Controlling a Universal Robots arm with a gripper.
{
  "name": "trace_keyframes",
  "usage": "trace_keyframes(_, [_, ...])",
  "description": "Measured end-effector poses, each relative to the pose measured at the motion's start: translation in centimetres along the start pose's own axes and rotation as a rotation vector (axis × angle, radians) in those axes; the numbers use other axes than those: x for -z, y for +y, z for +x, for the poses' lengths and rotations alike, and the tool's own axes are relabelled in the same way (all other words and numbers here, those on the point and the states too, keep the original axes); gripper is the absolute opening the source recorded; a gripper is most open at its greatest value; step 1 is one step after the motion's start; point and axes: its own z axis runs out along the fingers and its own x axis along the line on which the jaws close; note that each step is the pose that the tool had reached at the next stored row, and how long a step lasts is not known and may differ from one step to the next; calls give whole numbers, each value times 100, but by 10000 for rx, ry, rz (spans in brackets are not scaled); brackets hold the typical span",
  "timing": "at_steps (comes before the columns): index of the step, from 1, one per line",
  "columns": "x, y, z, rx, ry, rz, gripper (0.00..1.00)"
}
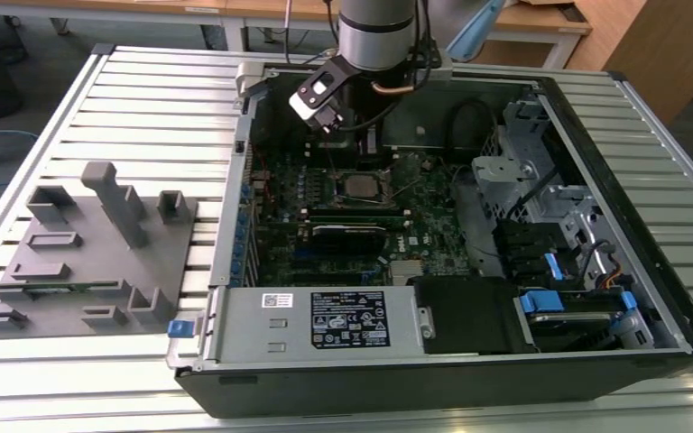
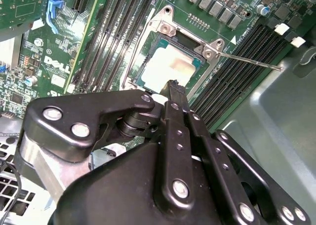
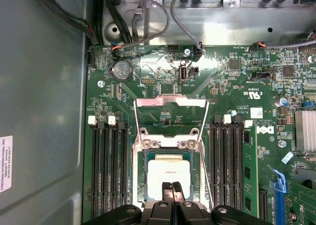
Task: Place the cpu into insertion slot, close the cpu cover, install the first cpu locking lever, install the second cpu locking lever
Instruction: 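Close the cpu cover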
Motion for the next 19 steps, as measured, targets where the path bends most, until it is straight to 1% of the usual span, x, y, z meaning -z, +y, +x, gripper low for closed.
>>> trace_keyframes(7, [2, 0, 0, 0, -2, 1, 11])
trace_keyframes(10, [17, 1, 0, 0, -4, 3, 11])
trace_keyframes(19, [120, 8, 1, 0, -2, 2, 11])
